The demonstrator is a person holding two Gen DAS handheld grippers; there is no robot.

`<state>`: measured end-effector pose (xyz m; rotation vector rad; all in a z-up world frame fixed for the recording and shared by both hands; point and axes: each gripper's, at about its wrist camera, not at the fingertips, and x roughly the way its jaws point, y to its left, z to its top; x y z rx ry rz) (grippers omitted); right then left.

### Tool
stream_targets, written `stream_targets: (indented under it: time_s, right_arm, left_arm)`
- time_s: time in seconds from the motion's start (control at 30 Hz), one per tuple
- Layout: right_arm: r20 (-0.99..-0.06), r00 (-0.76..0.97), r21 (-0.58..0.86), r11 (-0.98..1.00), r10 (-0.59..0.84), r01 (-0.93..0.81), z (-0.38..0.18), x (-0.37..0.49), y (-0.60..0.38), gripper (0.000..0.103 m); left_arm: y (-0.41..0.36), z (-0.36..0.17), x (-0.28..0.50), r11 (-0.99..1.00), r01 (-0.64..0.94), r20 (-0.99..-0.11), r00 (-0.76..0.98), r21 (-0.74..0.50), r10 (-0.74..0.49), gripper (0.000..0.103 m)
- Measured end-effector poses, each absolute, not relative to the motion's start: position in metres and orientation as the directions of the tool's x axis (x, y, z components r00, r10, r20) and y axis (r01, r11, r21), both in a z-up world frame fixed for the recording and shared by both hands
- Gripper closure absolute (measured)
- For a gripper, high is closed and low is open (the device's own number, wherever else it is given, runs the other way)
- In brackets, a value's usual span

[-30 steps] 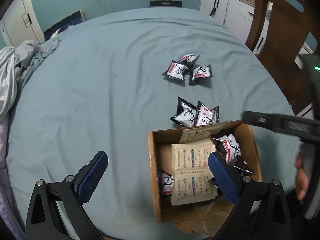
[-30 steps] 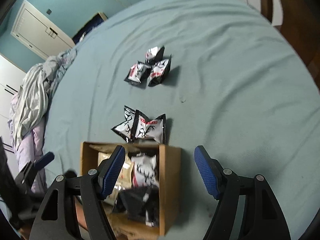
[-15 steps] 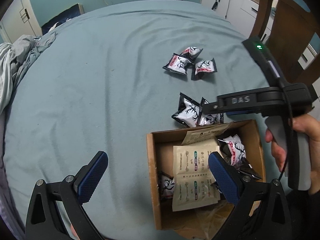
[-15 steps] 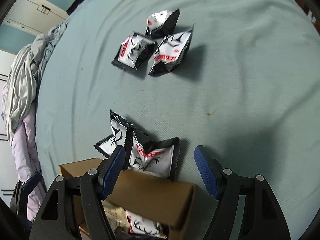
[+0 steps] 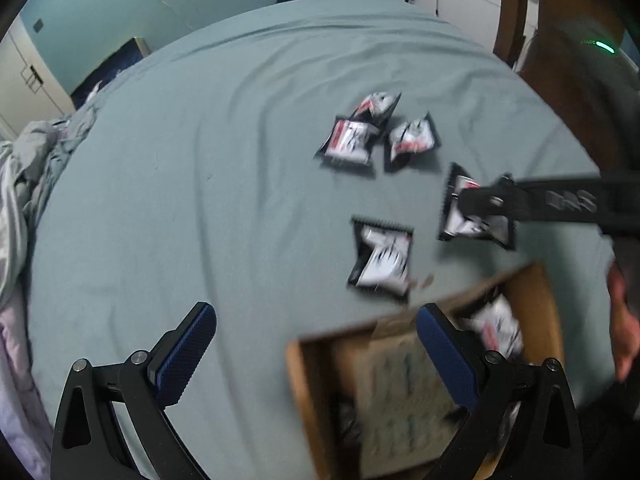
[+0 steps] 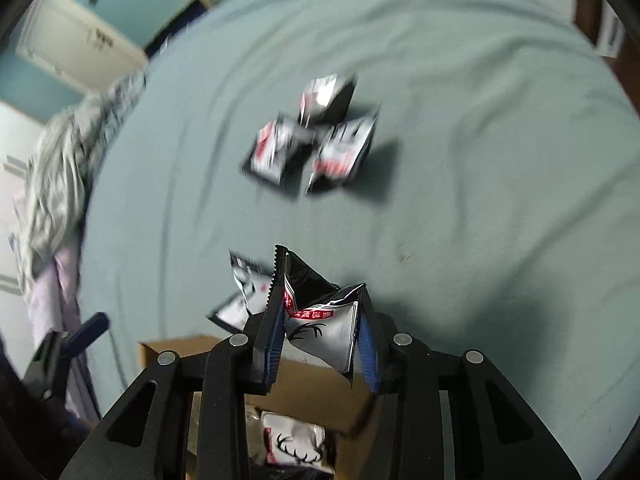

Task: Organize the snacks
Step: 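Grasp a white deer-logo packet with the left tool while the right tool holds its packet, then release both packets into the box with both tools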

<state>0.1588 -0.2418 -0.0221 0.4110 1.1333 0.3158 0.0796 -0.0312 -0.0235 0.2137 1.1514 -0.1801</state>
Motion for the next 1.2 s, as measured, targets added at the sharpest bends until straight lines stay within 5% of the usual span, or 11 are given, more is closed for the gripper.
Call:
stream_targets:
  time_s: [0.53, 0.57, 0.63, 0.7, 0.77, 0.93, 1.2]
  right_arm:
    - [-0.776, 0.465, 0.508, 0.86, 0.427, 0.058, -0.017, 0.135, -0.281, 0.072]
    - [-0.776, 0.467, 0.504, 0.862, 0.425, 0.052, -0.017, 0.135, -0.279, 0.072]
    - [-0.774, 0.471, 0.5, 0.865, 0.423, 0.045, -0.019, 0.137, -0.276, 0.072]
    - [-0.777, 0.473, 0.493, 0.869, 0.415, 0.049, -0.021, 0.136, -0.275, 0.072]
    - [-0.777, 0.477, 0.495, 0.867, 0.412, 0.058, -0.023, 0.133, -0.277, 0.072]
    - [-0.771, 0.498, 0.495, 0.865, 0.397, 0.078, -0.024, 0.124, -0.284, 0.072]
    - [-0.739, 0.538, 0.504, 0.863, 0.406, 0.04, -0.007, 0.095, -0.287, 0.072]
  left_arm:
    - [-0.061, -0.097, 0.161, 0.983, 0.172, -0.993, 0.086, -0.069, -0.084, 0.003]
    - [-0.063, -0.101, 0.161, 0.982, 0.181, -0.994, 0.08, -0.06, -0.075, 0.006]
    - [-0.065, -0.109, 0.157, 0.982, 0.188, -0.996, 0.082, -0.031, -0.047, 0.034]
    - [-0.068, -0.109, 0.151, 0.98, 0.201, -0.993, 0.117, -0.006, -0.03, 0.038]
    - [-0.07, -0.104, 0.148, 0.977, 0.215, -0.99, 0.135, -0.011, -0.041, 0.064]
    - [-0.051, -0.073, 0.141, 0.987, 0.14, -0.968, 0.224, -0.084, -0.114, 0.069]
    - [-0.026, 0.001, 0.079, 0.984, 0.177, -0.892, 0.446, 0.005, -0.076, 0.069]
